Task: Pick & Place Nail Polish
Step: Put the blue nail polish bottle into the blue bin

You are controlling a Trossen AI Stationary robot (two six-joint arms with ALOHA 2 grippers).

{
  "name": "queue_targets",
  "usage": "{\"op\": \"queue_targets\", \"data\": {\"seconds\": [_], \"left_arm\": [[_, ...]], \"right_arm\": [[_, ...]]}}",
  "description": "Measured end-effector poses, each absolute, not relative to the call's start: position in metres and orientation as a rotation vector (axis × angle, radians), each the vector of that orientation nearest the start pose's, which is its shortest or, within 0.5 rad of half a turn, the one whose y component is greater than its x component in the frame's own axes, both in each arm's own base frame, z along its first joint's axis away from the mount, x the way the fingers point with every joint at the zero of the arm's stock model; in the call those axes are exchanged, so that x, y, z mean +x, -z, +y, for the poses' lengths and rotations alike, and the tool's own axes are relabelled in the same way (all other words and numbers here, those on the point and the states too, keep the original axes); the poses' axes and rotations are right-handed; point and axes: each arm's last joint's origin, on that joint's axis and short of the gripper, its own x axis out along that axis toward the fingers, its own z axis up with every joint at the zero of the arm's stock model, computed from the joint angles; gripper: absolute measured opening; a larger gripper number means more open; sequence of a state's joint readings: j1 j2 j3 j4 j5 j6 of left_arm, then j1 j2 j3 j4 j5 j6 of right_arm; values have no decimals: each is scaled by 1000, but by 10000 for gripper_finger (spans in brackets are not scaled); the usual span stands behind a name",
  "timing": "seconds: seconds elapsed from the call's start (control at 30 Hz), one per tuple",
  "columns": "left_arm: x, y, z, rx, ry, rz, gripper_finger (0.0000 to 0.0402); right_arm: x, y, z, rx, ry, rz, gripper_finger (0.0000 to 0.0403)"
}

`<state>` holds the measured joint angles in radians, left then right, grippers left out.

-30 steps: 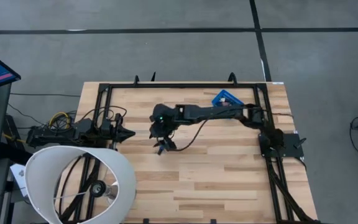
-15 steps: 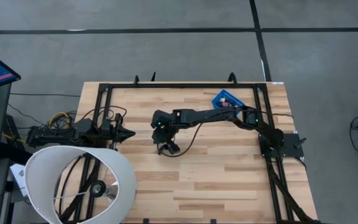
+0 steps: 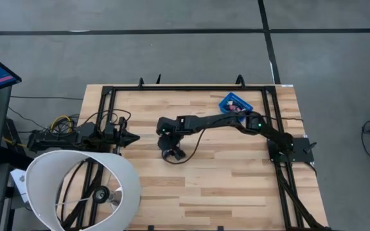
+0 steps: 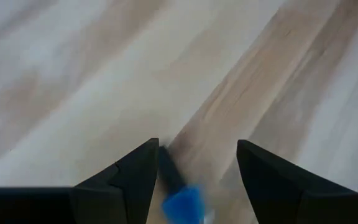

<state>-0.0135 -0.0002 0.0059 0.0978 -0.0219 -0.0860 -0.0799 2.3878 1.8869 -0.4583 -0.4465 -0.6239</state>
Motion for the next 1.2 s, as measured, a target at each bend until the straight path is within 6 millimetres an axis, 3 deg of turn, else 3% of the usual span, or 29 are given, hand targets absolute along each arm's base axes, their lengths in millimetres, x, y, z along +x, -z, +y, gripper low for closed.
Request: {"op": "queue_targets", "data": {"seconds": [0.17,0.3,0.47,0.83,1.13,1.2], "left_arm": [[97,-175,-1,-88,-4,-104,11],[97,-175,-1,-88,-4,-105,11],[97,-175,-1,-88,-4,-104,11],[97,-175,-1,-88,-4,-104,11],[97,-175,-1,-88,-4,-104,11],[97,-175,-1,-88,-4,-104,11]], "right_arm": [[507,-115,-29,-290,-632,871,209],[506,-108,-33,-227,-614,910,209],[504,-107,-37,-200,-596,933,196],[504,-105,-38,-216,-569,948,109],[504,-108,-36,-150,-529,968,110],[502,-117,-39,-136,-515,971,106]]}}
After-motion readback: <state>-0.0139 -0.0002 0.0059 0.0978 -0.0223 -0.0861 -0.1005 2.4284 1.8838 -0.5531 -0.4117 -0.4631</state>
